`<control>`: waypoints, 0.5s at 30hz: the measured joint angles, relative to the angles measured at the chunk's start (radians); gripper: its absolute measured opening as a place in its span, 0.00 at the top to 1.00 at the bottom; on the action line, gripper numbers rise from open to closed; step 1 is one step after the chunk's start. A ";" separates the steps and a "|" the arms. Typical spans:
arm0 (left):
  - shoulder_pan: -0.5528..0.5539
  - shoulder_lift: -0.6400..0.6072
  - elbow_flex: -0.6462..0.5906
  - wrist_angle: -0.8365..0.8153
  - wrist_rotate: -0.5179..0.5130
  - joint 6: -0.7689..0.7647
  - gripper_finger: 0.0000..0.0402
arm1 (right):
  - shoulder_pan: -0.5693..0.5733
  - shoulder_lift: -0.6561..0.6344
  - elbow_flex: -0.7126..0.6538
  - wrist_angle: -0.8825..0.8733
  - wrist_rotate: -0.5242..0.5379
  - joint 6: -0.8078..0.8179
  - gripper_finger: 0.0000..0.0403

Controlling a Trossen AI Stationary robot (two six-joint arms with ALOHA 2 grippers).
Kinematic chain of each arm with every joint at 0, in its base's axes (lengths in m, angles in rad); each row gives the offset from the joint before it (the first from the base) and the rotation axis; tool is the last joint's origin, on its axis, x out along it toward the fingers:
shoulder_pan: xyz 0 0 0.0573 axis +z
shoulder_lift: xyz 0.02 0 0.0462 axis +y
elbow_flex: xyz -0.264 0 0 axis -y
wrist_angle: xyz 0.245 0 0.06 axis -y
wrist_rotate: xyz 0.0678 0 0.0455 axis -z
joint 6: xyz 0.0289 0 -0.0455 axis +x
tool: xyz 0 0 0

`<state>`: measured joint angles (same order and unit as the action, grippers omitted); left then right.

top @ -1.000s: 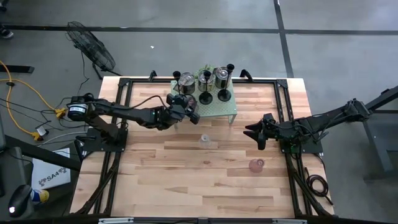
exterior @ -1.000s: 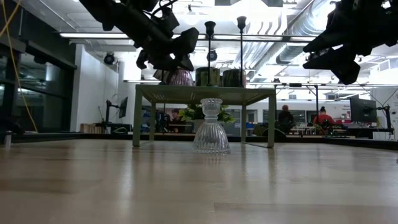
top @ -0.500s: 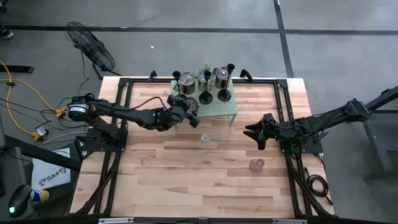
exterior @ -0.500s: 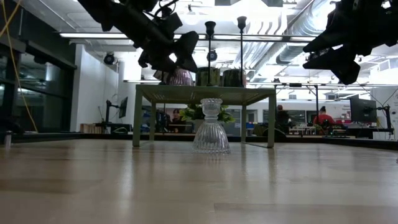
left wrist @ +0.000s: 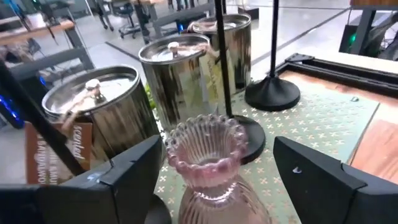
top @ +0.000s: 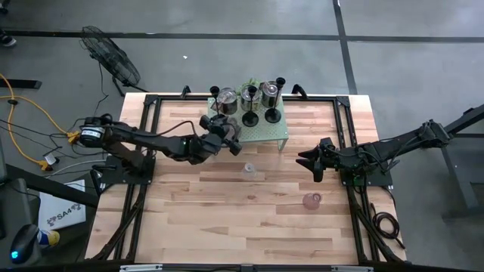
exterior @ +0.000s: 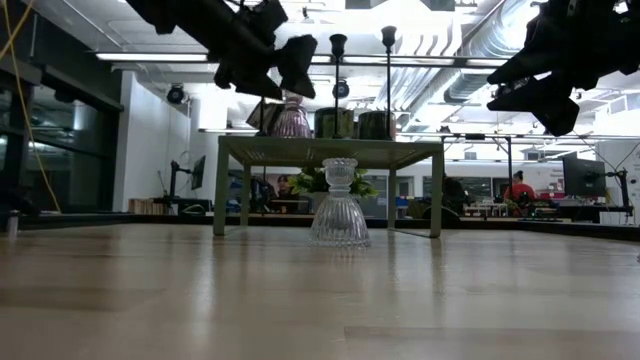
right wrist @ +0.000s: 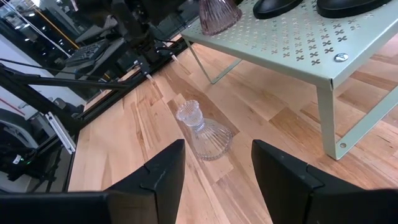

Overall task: Pick & Place candle stick holders
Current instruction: Put the transparent candle holder on the shelf

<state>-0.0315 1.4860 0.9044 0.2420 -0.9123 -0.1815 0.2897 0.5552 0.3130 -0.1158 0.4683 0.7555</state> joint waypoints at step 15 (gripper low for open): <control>-0.293 -0.062 -0.100 -0.003 -0.093 -0.097 0.24 | 0.000 0.000 0.000 -0.001 0.000 0.000 0.56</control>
<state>-0.3240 1.4242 0.8046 0.2394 -1.0051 -0.2786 0.2898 0.5555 0.3126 -0.1163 0.4680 0.7555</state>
